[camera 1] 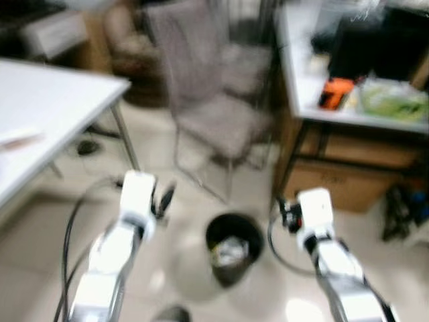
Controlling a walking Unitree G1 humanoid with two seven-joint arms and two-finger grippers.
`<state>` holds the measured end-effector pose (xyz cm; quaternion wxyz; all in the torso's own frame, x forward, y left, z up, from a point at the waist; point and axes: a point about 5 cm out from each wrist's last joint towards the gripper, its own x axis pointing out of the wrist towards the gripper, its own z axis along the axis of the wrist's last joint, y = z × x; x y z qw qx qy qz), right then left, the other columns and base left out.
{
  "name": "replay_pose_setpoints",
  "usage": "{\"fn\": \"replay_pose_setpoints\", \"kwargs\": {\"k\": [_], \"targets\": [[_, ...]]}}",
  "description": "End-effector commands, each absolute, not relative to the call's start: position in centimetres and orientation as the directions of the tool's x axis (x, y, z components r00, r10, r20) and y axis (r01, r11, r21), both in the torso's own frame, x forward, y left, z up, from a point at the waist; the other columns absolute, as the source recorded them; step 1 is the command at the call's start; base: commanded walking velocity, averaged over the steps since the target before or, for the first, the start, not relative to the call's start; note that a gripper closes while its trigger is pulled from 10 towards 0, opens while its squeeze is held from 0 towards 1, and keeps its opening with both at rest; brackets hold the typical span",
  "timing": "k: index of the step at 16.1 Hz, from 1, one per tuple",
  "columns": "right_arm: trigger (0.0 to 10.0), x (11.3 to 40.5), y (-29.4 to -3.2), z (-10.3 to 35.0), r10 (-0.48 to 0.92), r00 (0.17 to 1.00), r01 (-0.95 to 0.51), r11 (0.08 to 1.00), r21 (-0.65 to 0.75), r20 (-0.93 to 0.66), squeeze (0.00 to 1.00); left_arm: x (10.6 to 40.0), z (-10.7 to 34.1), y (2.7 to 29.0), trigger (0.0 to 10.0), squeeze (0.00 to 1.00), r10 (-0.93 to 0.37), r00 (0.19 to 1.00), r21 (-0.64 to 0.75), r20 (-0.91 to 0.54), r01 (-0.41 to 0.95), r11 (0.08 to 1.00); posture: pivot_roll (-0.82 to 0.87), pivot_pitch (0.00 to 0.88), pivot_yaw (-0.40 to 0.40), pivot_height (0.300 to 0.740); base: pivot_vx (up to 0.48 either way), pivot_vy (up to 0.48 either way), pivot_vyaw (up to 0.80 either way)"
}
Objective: Picking trash to rubbish bin
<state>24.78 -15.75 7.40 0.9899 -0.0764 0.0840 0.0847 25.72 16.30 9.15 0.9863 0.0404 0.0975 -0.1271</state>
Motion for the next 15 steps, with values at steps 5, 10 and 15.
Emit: {"fn": "replay_pose_setpoints", "kwargs": {"k": [5, 10, 15], "targets": [[10.0, 25.2, -15.4, 7.3, 0.171, 0.97, -0.196, 0.97, -0.142, -0.17, 0.0, 26.2, 10.2, 16.3, 10.0, 0.0, -0.241, 0.957, 0.087, -0.162, 0.257, 0.962, -0.05, 0.0, 0.001, 0.74, -0.338, 0.0, 0.0], [10.0, 25.5, -15.4, 7.5, 0.174, 0.971, -0.2, 0.967, -0.156, -0.161, 0.0, 26.4, 10.3, 16.4, 10.0, 0.0, -0.235, 0.959, 0.095, -0.158, 0.251, 0.963, -0.06, 0.0, 0.0, 0.74, -0.131, 0.0, 0.0], [10.0, 25.8, -15.3, 8.0, 0.207, 0.966, -0.236, 0.952, -0.196, -0.158, 0.0, 26.8, 11.2, 16.8, 10.0, 0.0, -0.181, 0.979, 0.144, -0.094, 0.193, 0.971, -0.05, 0.0, -0.005, 0.74, 0.0, 0.0, 0.64]]}}
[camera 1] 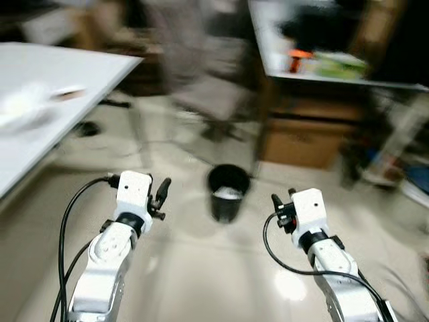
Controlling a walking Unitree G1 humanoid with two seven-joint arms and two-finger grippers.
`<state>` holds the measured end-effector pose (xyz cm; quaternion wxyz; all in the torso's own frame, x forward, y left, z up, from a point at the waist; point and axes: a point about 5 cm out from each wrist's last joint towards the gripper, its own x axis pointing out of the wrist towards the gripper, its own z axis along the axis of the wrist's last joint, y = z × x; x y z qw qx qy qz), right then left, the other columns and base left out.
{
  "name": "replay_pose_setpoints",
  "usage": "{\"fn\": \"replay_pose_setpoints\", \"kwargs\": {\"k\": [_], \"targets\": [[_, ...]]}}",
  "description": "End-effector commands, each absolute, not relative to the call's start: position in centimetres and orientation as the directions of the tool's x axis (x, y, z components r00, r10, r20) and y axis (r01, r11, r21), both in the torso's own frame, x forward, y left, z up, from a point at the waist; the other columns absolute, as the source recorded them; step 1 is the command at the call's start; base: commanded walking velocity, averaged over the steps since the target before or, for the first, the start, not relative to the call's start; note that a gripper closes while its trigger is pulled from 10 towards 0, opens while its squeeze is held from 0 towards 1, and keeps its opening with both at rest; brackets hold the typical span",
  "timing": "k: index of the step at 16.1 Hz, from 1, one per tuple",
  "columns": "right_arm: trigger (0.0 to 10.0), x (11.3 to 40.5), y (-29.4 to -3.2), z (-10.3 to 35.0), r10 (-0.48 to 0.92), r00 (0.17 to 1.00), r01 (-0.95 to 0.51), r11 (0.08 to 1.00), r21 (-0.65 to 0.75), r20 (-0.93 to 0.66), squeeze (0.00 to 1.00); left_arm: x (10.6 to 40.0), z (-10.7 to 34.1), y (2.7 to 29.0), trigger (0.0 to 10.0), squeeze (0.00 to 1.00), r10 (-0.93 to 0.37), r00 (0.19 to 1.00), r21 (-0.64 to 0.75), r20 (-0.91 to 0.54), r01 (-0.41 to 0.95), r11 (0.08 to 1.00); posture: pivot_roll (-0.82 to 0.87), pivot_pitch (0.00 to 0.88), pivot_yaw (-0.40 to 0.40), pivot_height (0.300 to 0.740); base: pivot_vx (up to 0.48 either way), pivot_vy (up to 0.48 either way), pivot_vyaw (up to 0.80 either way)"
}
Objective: Picking trash to rubbish bin
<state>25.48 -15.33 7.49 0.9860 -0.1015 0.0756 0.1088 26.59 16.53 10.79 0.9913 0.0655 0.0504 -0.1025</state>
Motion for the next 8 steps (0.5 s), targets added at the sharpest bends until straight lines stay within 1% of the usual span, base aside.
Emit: {"fn": "replay_pose_setpoints", "kwargs": {"k": [1, 4, 8], "targets": [[10.0, 25.9, -15.2, 8.0, 0.213, 0.965, -0.242, 0.95, -0.199, -0.155, 0.0, 26.9, 11.5, 17.0, 10.0, 0.0, -0.17, 0.982, 0.155, -0.078, 0.181, 0.971, -0.05, 0.0, -0.005, 0.74, 0.0, 0.0, 0.8], [10.0, 26.1, -14.9, 8.3, 0.23, 0.962, -0.256, 0.947, -0.196, -0.145, 0.0, 27.1, 12.2, 17.3, 10.0, 0.0, -0.158, 0.986, 0.156, -0.044, 0.163, 0.974, -0.05, 0.0, -0.01, 0.74, 0.0, 0.0, 0.8], [10.0, 26.8, -14.6, 8.9, 0.246, 0.961, -0.267, 0.944, -0.196, -0.127, 0.0, 27.5, 13.1, 17.7, 10.0, 0.0, -0.141, 0.99, 0.174, -0.011, 0.141, 0.975, -0.03, 0.0, -0.014, 0.74, 0.294, 0.0, 0.8]]}}
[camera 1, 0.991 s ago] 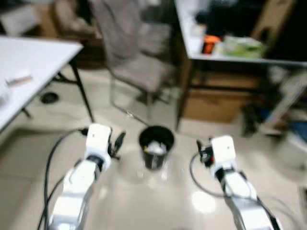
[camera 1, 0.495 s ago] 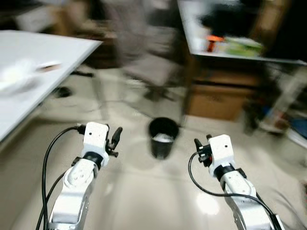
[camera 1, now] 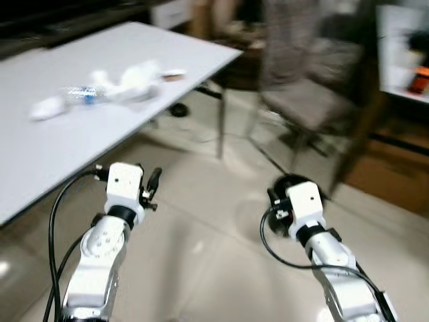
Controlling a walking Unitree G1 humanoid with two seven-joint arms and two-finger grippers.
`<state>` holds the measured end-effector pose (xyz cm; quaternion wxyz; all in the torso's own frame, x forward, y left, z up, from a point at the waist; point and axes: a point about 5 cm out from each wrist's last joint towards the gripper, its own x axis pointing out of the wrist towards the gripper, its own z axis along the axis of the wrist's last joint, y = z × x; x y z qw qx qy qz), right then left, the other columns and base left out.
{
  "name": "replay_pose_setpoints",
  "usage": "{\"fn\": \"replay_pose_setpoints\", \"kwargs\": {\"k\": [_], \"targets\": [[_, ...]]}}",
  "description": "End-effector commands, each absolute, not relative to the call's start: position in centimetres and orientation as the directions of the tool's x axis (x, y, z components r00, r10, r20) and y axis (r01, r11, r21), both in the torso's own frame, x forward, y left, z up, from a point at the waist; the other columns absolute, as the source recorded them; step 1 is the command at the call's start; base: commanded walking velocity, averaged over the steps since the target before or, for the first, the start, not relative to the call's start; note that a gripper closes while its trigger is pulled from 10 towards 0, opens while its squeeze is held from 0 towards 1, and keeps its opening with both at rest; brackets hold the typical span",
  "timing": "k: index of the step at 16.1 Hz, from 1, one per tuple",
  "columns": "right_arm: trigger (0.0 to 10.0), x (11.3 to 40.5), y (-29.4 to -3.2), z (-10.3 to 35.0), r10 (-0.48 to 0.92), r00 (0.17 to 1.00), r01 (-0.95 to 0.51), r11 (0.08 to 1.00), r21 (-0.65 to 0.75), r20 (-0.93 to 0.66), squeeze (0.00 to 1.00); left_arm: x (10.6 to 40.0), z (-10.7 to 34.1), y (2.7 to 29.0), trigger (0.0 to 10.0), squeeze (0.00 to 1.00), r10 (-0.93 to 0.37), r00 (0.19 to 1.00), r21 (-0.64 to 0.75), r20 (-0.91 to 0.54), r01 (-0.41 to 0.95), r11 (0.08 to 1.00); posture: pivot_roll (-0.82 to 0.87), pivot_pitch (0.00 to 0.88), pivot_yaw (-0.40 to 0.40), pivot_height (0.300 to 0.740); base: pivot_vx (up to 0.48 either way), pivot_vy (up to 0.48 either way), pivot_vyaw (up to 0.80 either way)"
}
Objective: Picking trash to rubbish bin
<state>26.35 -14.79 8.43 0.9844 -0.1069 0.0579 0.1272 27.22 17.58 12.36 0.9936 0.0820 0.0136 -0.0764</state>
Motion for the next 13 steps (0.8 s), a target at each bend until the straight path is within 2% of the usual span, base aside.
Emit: {"fn": "replay_pose_setpoints", "kwargs": {"k": [1, 13], "targets": [[10.0, 26.9, -14.5, 9.0, 0.248, 0.961, -0.268, 0.944, -0.194, -0.121, 0.0, 27.6, 13.4, 17.9, 10.0, 0.0, -0.139, 0.99, 0.178, -0.006, 0.138, 0.974, -0.03, 0.0, -0.014, 0.74, 0.315, 0.0, 0.8], [10.0, 27.1, -13.7, 9.4, 0.29, 0.952, -0.303, 0.935, -0.182, -0.096, 0.0, 28.7, 14.7, 18.4, 10.0, 0.0, -0.121, 0.992, 0.195, 0.026, 0.114, 0.974, -0.03, 0.0, -0.01, 0.74, 0.348, 0.0, 0.8]]}}
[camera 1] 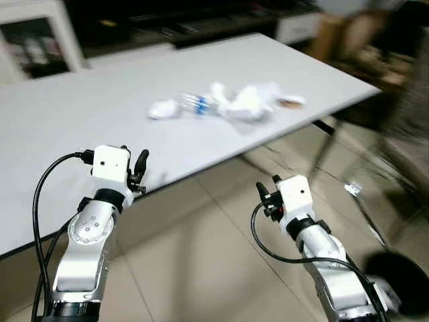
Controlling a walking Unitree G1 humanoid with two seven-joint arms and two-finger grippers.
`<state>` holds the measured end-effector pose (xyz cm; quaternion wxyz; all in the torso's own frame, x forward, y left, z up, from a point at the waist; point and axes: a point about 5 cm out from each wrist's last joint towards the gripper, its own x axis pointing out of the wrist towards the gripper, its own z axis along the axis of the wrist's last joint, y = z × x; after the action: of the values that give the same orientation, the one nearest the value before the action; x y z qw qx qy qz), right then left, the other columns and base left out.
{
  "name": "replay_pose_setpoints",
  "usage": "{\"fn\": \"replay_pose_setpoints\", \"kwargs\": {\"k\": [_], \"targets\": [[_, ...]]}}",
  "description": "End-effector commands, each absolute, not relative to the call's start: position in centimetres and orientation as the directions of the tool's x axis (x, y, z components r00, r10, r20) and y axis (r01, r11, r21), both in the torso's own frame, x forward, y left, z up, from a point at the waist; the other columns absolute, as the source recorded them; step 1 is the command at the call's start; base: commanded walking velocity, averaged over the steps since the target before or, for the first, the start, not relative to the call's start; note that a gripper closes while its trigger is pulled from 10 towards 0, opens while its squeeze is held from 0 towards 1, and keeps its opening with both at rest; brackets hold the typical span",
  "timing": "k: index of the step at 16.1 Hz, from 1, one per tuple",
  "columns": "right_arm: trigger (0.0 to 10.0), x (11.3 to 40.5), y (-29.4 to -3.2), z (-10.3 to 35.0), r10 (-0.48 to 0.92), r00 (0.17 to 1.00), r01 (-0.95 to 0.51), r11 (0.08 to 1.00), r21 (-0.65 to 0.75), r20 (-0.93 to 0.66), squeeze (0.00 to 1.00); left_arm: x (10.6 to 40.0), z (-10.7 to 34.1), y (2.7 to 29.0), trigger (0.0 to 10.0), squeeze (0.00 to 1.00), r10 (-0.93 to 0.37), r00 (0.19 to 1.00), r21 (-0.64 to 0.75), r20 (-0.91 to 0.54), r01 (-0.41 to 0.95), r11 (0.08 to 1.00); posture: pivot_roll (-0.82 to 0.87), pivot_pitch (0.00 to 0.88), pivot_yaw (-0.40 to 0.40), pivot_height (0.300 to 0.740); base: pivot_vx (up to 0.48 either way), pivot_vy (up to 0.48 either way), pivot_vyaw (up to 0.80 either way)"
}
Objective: Picking trash to rubbish bin
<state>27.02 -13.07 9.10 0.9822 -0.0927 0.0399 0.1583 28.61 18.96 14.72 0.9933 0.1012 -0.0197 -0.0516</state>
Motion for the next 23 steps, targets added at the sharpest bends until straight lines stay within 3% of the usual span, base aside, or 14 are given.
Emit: {"fn": "replay_pose_setpoints", "kwargs": {"k": [1, 9, 13, 17, 23], "targets": [[10.0, 27.1, -13.9, 9.7, 0.28, 0.957, -0.289, 0.944, -0.161, -0.076, 0.0, 28.9, 14.6, 18.3, 10.0, 0.0, -0.127, 0.992, 0.194, 0.025, 0.12, 0.974, -0.04, 0.0, -0.008, 0.74, 0.352, 0.0, 0.0], [10.0, 27.0, -15.1, 11.0, 0.206, 0.978, -0.206, 0.964, -0.165, -0.022, 0.0, 30.1, 13.8, 16.6, 10.0, 0.0, -0.192, 0.981, 0.151, 0.009, 0.189, 0.97, -0.07, 0.0, -0.006, 0.74, 0.351, 0.0, 0.0], [10.0, 27.0, -16.1, 12.4, 0.2, 0.98, -0.194, 0.963, -0.188, 0.009, 0.0, 30.5, 13.4, 15.7, 10.0, 0.0, -0.204, 0.979, 0.142, 0.015, 0.2, 0.969, -0.07, 0.0, -0.049, 0.74, 0.352, 0.0, -0.8], [10.0, 27.1, -16.1, 12.1, 0.216, 0.976, -0.213, 0.957, -0.194, -0.01, 0.0, 31.0, 13.6, 16.0, 10.0, 0.0, -0.193, 0.981, 0.157, 0.023, 0.187, 0.97, -0.05, 0.0, -0.055, 0.74, 0.352, 0.0, 0.0], [10.0, 26.8, -14.6, 11.4, 0.263, 0.964, -0.266, 0.951, -0.156, -0.035, 0.0, 32.2, 14.1, 18.9, 10.0, 0.0, -0.123, 0.992, 0.197, 0.022, 0.116, 0.973, -0.03, 0.0, -0.049, 0.74, 0.356, 0.0, 0.0]]}}
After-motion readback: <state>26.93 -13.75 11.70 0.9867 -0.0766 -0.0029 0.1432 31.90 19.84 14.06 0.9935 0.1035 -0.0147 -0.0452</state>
